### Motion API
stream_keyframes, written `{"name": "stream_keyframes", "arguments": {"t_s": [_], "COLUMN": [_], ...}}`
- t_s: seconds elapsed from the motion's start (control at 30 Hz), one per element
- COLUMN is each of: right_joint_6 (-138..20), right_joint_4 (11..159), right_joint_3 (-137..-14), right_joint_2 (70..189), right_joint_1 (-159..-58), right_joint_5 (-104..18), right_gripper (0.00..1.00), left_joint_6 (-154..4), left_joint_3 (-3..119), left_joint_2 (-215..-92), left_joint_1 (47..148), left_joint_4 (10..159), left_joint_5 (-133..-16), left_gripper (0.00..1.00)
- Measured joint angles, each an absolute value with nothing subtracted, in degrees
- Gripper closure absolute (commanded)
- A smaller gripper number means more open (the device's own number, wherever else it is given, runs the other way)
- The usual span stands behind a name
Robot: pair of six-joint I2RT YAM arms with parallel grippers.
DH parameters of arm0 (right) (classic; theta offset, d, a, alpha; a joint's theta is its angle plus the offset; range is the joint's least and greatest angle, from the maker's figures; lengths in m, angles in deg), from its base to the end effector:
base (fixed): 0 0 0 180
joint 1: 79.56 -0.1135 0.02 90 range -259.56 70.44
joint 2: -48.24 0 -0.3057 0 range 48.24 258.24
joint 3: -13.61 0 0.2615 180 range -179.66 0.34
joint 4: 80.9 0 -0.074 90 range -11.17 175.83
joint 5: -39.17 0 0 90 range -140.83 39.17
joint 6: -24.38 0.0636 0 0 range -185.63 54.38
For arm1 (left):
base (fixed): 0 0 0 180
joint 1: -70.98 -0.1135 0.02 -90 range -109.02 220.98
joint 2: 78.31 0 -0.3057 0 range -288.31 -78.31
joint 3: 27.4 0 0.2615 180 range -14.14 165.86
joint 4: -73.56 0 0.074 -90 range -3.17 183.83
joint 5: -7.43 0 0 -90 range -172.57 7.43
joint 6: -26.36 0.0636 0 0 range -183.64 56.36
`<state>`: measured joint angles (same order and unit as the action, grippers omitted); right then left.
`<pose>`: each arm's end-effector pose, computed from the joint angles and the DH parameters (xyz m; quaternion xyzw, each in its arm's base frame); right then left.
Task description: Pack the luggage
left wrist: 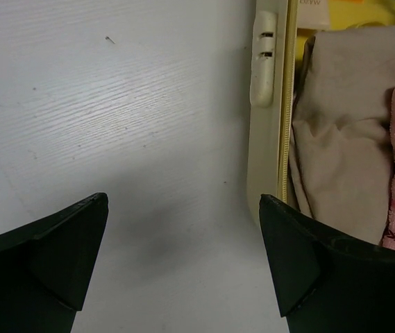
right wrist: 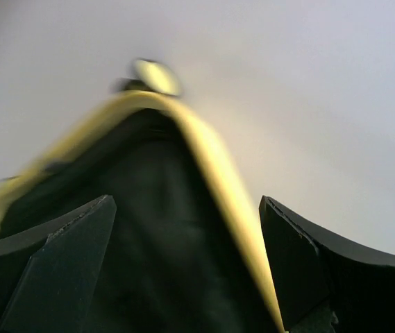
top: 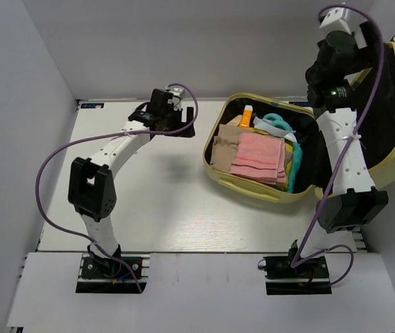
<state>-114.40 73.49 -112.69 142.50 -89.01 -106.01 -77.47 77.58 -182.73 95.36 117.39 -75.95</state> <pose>0.3775 0.0099 0.5694 0.0144 0.6840 -0.5130 0.5185 0.4137 -0.1955 0.3181 0.1071 0.9105 -0.1797 0.3568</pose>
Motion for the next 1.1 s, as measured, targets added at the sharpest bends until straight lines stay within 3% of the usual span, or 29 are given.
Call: {"name": "stream_keyframes", "arguments": {"t_s": [0.23,0.6,0.63,0.67,0.7,0.77,0.97,1.1], "right_joint_6": [-132.3,-131.2,-130.4,-129.3,-128.2,-126.1,-130.4,-131.1], "right_joint_4": [89.6,84.8,84.0,83.0,81.6,79.0,73.7,73.5], "right_joint_3": [-108.4,-100.7,-100.0,-99.5,-99.1,-98.7,-99.8,-101.5], "right_joint_2": [140.5,133.6,133.4,133.4,133.4,133.8,134.2,135.8], "right_joint_1": [-84.5,-79.5,-79.1,-78.5,-77.9,-77.2,-78.3,-84.2], "right_joint_5": [-113.9,-116.1,-116.3,-116.4,-116.4,-116.3,-117.6,-121.5], "right_gripper": [0.10,0.14,0.19,0.31,0.62,0.99,1.00,1.00], "left_joint_6": [-77.2,-77.7,-77.7,-77.7,-77.7,-77.7,-77.8,-78.4], "left_joint_3": [83.3,85.9,85.9,85.9,85.9,85.9,85.9,85.9], "left_joint_2": [-189.0,-194.7,-194.8,-194.9,-195.0,-195.0,-195.0,-195.2], "left_joint_1": [97.8,98.5,98.5,98.5,98.5,98.5,98.6,98.6], "left_joint_4": [119.6,119.8,119.9,119.9,120.0,120.1,120.2,120.1], "left_joint_5": [-75.0,-73.1,-73.1,-73.1,-73.1,-73.3,-73.4,-73.3], "left_gripper": [0.00,0.00,0.00,0.00,0.00,0.00,0.00,0.00]}}
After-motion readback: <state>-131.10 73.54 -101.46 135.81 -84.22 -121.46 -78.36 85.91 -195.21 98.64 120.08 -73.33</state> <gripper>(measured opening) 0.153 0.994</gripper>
